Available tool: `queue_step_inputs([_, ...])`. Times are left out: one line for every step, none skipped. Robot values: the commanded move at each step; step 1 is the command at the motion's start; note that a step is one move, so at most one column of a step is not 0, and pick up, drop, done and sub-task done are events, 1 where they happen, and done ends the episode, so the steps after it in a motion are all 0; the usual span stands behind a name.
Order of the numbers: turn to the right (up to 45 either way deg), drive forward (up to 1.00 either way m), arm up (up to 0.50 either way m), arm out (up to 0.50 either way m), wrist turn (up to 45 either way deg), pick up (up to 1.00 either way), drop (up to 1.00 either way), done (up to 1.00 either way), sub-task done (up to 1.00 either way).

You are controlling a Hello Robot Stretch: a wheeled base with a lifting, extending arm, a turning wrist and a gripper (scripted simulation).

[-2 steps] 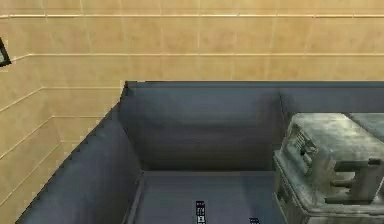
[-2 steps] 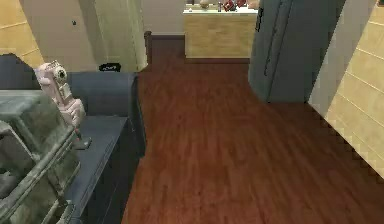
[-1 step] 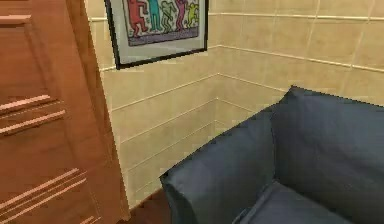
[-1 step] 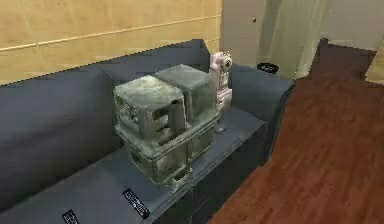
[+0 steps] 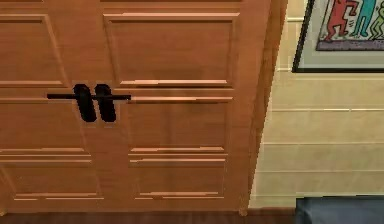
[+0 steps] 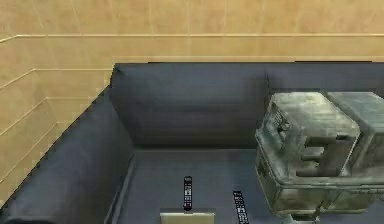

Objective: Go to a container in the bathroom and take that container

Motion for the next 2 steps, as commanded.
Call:
queue_step_inputs([-45.0,0.00,0.00,0.00,0.0,0.00,0.00,0.00,0.00])
queue_step_inputs([-45.0,0.00,0.00,0.00,0.0,0.00,0.00,0.00,0.00])
